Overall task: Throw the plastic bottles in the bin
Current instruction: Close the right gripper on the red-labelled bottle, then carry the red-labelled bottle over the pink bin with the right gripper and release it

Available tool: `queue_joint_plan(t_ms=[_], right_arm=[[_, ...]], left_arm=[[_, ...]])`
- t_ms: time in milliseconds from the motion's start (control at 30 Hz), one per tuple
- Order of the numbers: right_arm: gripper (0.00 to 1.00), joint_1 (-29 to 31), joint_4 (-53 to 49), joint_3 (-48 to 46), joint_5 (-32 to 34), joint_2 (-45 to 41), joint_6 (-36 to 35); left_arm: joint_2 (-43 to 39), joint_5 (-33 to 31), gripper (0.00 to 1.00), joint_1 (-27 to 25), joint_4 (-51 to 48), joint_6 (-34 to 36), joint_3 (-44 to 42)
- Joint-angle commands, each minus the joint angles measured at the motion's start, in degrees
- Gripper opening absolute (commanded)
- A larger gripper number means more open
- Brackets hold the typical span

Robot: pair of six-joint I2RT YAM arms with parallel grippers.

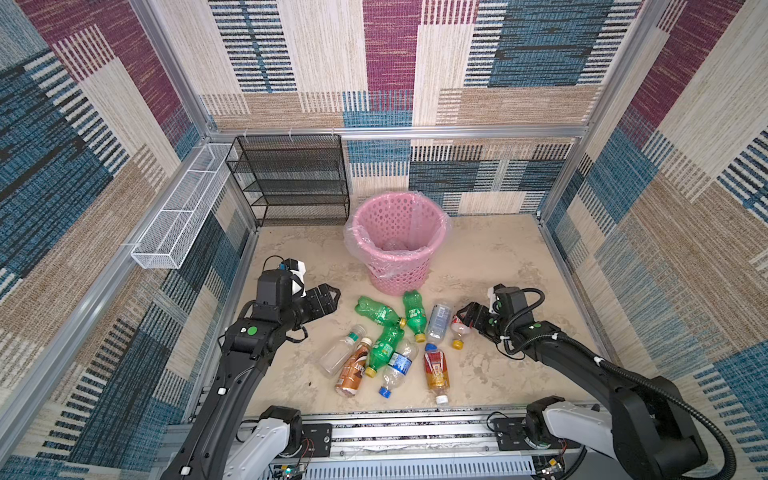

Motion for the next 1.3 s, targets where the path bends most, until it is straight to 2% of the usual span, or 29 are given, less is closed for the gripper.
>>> queue_joint_plan(t_ms=[0, 400, 567, 767, 1067, 1267], right_arm=[[0.83, -0.1, 2.66, 0.77, -0.9, 1.15, -0.37], [0.78, -0.36, 5.95, -0.7, -1.27, 4.66, 0.04], [0.72, -0.67, 6.72, -1.4, -1.35, 5.3, -0.38], [0.6, -1.02, 6.2, -1.65, -0.9, 4.3, -1.24], [0.59, -1.07, 0.22, 0.28, 1.67, -4.06, -4.7], [0.57, -1.08, -6.85, 10.05, 2.11, -9.96, -8.74]], left_arm=[[0.46, 0.58, 0.81, -0.04, 2.21, -0.47, 0.2], [3.04, 2.02, 0.81, -0.04, 3.85, -0.63, 1.1], [1.49, 1.29, 0.81, -0.04, 3.1, -0.59, -0.34], [0.42, 0.56, 0.81, -0.04, 2.55, -0.39, -0.78], [0.81, 1.0, 0.81, -0.04, 3.35, -0.9, -1.31], [1.19, 1.27, 0.81, -0.04, 4.94, -1.65, -1.4]])
